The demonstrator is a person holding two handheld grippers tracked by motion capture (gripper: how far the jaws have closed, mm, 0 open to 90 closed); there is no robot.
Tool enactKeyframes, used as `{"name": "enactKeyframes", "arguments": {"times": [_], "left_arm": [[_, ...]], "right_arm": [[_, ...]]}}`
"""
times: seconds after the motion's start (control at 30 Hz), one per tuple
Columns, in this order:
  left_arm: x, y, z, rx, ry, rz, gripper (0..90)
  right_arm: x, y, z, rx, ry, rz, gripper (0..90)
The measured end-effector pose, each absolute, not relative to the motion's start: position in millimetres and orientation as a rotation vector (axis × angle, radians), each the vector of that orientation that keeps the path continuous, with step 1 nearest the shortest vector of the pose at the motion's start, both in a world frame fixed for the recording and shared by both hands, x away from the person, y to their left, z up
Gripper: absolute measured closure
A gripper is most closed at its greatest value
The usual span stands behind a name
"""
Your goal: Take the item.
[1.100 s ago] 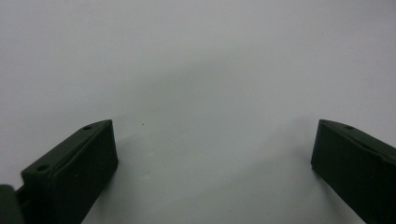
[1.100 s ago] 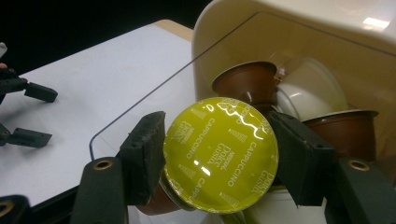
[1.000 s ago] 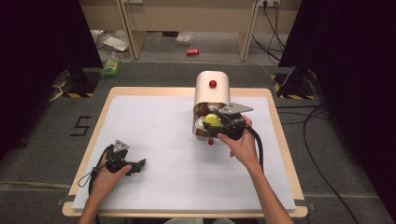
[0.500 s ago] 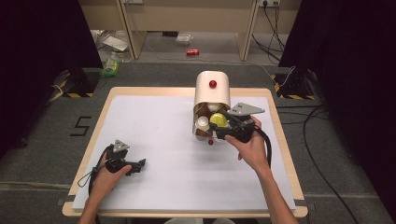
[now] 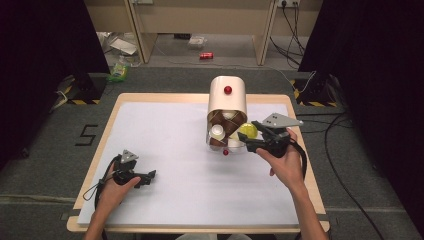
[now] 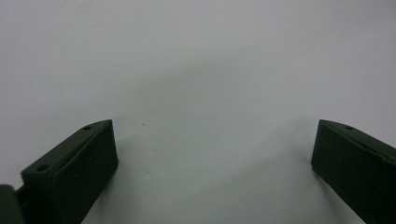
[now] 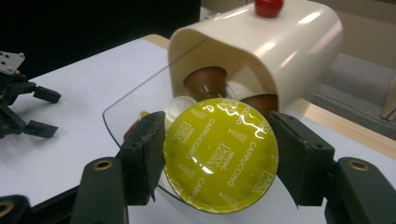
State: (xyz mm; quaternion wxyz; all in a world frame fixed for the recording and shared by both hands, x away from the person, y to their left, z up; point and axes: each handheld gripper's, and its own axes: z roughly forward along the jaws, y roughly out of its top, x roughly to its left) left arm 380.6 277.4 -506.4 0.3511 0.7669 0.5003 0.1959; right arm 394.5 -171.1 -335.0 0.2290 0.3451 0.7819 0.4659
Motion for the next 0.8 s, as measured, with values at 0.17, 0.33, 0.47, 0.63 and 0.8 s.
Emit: {"name": "enactKeyframes", "arguments": {"times": [0.17, 0.33, 0.47, 0.63, 0.8], "left_arm": [[381, 277, -506, 1.984, 1.295, 0.507, 0.0], [381, 277, -506, 1.986, 1.295, 0.507, 0.0], [381, 277, -506, 1.984, 1.295, 0.506, 0.0], [381, 277, -506, 1.985, 1.295, 0.507, 0.0], [381, 277, -506, 1.985, 1.295, 0.507, 0.0]], "right_arm": [[394, -184, -333, 0.978, 2.125, 1.282, 39.0], [393, -197, -337, 1.008, 2.114, 1.253, 39.1], [393, -202, -341, 1.023, 2.118, 1.234, 39.1], [394, -210, -351, 1.047, 2.124, 1.191, 39.1], [398, -218, -371, 1.085, 2.147, 1.15, 39.1]]}}
